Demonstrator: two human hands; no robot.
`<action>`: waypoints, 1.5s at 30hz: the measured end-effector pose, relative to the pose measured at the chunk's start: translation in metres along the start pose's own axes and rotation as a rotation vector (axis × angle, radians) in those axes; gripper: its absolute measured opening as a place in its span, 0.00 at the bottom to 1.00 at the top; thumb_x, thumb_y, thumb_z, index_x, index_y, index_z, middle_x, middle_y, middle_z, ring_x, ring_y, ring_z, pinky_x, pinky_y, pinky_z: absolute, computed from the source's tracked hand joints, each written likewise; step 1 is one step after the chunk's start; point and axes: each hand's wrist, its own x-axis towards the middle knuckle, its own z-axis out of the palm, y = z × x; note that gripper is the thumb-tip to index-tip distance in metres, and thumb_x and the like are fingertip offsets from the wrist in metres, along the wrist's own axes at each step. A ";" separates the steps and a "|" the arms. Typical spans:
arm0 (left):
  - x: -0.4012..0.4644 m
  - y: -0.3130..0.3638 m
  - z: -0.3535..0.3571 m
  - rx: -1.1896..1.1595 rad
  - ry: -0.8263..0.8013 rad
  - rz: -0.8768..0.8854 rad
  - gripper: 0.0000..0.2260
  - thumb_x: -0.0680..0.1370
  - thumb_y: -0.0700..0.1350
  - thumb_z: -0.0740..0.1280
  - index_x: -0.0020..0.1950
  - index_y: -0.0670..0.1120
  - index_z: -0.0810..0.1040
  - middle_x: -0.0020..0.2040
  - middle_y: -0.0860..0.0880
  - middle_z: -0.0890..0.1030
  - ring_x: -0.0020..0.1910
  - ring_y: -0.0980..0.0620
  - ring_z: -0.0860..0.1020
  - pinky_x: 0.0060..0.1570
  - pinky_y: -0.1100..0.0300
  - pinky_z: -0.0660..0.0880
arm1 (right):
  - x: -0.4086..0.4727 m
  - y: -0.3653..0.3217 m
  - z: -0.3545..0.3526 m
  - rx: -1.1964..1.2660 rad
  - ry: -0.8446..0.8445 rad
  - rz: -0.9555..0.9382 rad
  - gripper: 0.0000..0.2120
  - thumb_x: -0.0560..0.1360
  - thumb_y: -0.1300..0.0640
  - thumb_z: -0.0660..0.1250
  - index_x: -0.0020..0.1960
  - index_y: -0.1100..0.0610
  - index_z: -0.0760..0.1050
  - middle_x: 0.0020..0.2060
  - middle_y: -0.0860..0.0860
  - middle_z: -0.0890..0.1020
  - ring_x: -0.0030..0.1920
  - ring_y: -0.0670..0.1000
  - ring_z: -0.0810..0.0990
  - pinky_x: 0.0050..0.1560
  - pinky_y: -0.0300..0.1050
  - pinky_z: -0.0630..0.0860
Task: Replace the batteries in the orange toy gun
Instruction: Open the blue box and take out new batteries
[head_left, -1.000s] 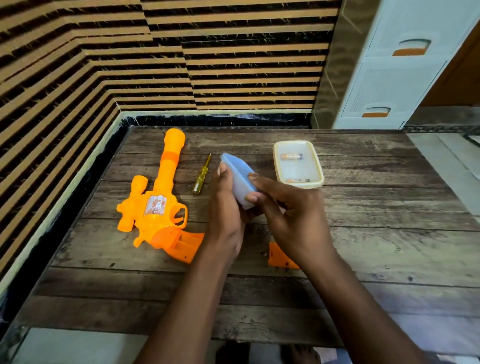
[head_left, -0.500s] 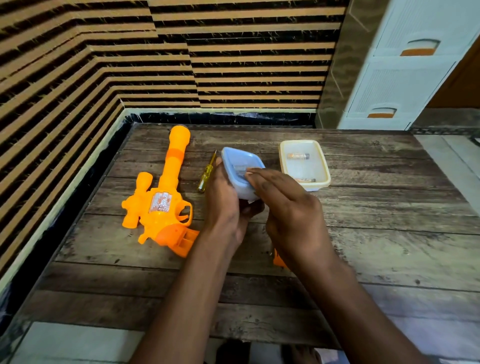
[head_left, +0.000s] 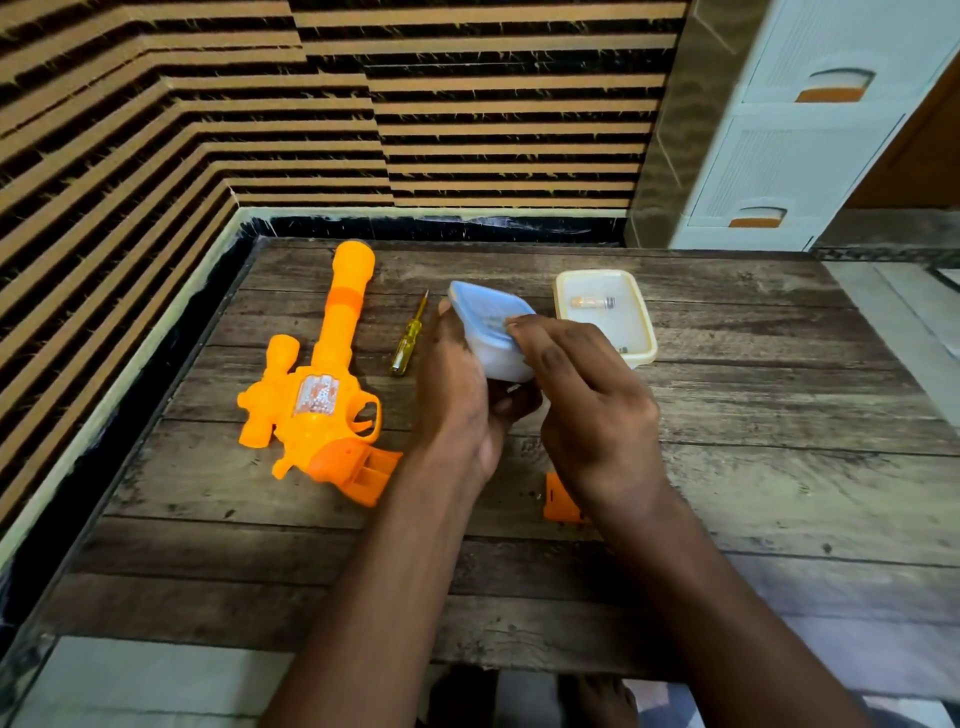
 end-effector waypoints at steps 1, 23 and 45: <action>0.000 0.000 0.000 -0.001 -0.002 -0.004 0.24 0.84 0.60 0.52 0.41 0.47 0.79 0.31 0.49 0.80 0.28 0.52 0.76 0.33 0.60 0.66 | 0.000 0.001 0.000 0.010 0.002 0.012 0.27 0.87 0.61 0.44 0.59 0.72 0.81 0.52 0.64 0.84 0.52 0.63 0.85 0.56 0.53 0.81; 0.002 -0.008 -0.026 0.211 -0.184 -0.127 0.22 0.84 0.59 0.54 0.47 0.46 0.81 0.32 0.46 0.81 0.22 0.50 0.73 0.21 0.66 0.54 | 0.005 0.038 -0.038 -0.181 0.268 0.349 0.11 0.82 0.68 0.61 0.59 0.69 0.80 0.45 0.59 0.85 0.43 0.49 0.80 0.49 0.26 0.70; -0.001 -0.033 0.010 0.135 -0.287 -0.129 0.24 0.85 0.60 0.53 0.56 0.44 0.81 0.36 0.42 0.80 0.28 0.47 0.73 0.17 0.68 0.59 | -0.021 0.094 -0.078 -0.300 -0.177 0.842 0.14 0.75 0.66 0.67 0.56 0.58 0.86 0.43 0.60 0.88 0.43 0.57 0.88 0.50 0.48 0.83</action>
